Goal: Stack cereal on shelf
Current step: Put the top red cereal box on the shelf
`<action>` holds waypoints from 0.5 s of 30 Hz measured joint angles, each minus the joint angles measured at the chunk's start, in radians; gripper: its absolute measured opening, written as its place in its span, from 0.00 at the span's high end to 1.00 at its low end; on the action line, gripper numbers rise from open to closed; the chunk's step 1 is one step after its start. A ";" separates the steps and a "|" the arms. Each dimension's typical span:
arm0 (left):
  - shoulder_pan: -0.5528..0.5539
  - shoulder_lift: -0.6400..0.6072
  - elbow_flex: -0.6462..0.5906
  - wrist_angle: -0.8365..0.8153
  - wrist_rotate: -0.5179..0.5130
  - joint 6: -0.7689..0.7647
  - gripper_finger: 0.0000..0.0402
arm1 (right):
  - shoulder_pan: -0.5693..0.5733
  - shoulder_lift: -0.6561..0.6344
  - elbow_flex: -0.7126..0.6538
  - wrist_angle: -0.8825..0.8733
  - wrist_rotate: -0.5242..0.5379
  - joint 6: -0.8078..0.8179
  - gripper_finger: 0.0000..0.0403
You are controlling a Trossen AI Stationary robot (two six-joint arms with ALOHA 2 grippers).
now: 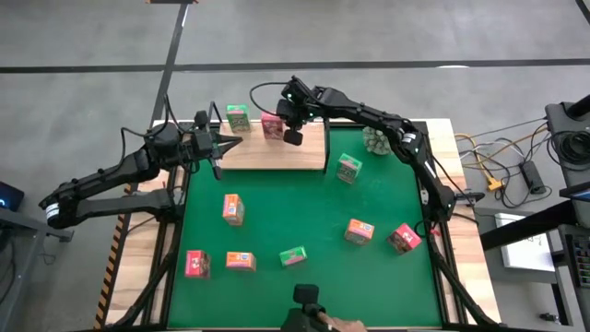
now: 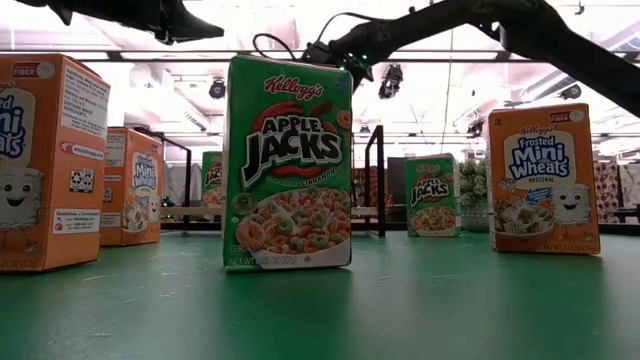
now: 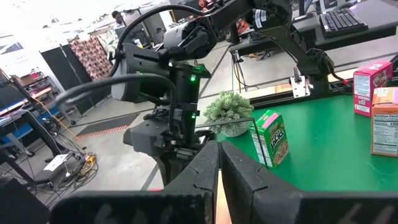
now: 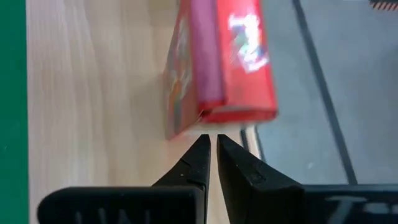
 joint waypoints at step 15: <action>0.000 0.000 0.000 -0.007 0.000 0.005 1.00 | 0.079 -0.013 -0.066 0.009 -0.184 0.001 0.96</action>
